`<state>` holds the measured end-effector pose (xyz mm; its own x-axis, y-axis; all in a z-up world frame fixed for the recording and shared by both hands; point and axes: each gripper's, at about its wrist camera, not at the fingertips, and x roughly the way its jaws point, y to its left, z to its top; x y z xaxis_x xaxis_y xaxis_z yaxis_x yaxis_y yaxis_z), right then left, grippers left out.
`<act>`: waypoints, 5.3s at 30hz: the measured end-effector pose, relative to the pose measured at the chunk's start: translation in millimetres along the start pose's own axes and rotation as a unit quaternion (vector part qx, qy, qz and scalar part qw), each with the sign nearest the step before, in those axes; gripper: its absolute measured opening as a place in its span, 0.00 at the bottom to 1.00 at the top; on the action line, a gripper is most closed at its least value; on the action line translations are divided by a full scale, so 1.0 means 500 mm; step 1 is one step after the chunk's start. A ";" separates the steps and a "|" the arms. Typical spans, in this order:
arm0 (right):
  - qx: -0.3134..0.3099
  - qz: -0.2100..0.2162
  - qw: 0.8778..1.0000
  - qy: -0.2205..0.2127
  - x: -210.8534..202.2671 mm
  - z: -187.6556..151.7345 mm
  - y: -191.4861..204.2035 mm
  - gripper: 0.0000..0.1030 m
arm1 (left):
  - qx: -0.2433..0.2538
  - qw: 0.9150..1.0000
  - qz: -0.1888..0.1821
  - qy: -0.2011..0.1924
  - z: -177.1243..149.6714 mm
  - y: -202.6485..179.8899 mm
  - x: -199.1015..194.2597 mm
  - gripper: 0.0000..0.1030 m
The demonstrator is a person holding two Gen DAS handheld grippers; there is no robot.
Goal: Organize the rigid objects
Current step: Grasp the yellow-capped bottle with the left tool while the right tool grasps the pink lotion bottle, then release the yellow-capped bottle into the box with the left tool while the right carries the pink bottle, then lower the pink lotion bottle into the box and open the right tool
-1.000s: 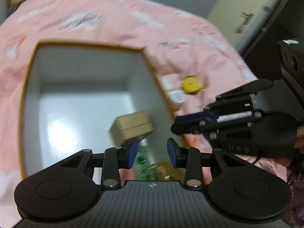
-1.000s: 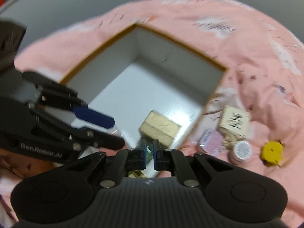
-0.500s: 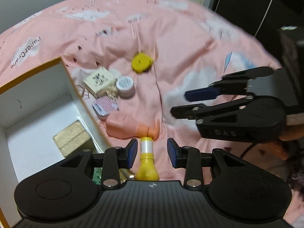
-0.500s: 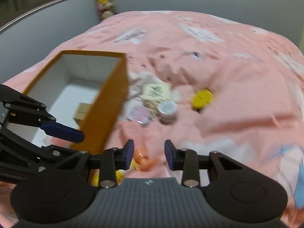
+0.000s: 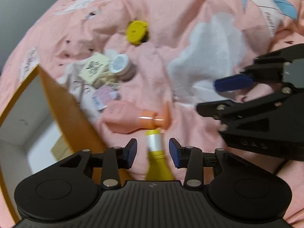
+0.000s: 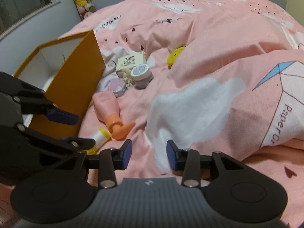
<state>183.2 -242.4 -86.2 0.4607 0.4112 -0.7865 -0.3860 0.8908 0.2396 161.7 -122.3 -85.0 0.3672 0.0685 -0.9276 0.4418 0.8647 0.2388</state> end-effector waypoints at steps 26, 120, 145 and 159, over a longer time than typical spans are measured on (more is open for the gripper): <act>0.018 0.009 1.000 -0.006 -0.003 -0.003 -0.013 0.39 | -0.056 0.998 -0.033 -0.006 -0.013 0.017 0.054 0.26; -0.282 0.054 0.958 0.010 0.118 0.295 0.419 0.43 | -0.361 0.921 -0.043 -0.142 -0.212 0.436 0.004 0.26; -0.390 0.046 0.919 0.040 0.194 0.336 0.461 0.42 | -0.406 0.889 0.001 -0.210 -0.255 0.462 -0.074 0.58; -0.440 0.044 0.888 0.122 0.295 0.308 0.456 0.42 | -0.367 0.919 0.008 -0.147 -0.228 0.452 -0.010 0.60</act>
<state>286.3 51.1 -60.0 0.2521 0.3229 -0.9122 -0.9372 0.3163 -0.1470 166.6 129.6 -58.8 0.6209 0.0399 -0.7828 -0.1969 0.9746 -0.1065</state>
